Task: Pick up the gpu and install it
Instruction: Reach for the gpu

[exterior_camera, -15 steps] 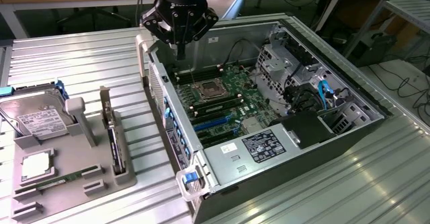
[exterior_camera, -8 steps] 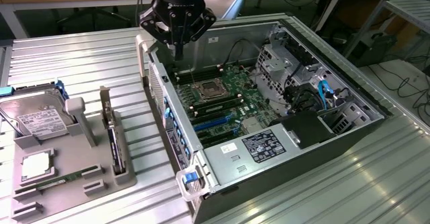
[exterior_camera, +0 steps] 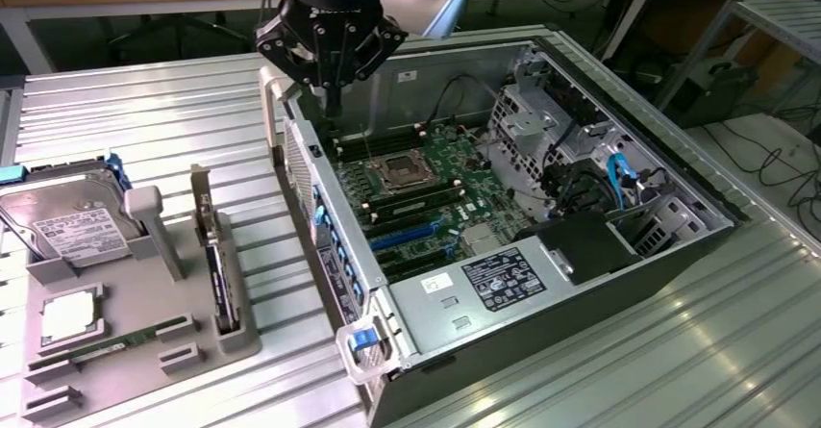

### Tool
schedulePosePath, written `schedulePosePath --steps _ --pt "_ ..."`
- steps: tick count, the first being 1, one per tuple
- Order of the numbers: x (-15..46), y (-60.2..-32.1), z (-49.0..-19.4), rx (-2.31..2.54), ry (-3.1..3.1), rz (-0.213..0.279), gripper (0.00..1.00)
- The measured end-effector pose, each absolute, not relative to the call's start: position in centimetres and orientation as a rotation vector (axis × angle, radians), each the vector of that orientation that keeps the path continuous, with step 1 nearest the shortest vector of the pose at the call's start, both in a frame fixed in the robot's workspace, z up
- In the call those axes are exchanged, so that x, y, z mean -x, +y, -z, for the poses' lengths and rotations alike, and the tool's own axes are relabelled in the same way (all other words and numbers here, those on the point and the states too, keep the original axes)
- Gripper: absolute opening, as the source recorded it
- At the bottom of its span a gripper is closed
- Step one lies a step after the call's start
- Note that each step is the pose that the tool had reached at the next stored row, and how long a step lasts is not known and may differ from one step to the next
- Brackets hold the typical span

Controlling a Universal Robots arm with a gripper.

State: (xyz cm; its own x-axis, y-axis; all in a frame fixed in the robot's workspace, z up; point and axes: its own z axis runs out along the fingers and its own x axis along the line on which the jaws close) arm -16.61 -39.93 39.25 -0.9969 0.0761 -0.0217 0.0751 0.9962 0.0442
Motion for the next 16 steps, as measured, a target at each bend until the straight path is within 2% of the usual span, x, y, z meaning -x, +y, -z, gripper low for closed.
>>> schedulePosePath --steps 16 --pt "18.3 -40.0 -39.2 -0.118 3.115 -0.068 0.11"
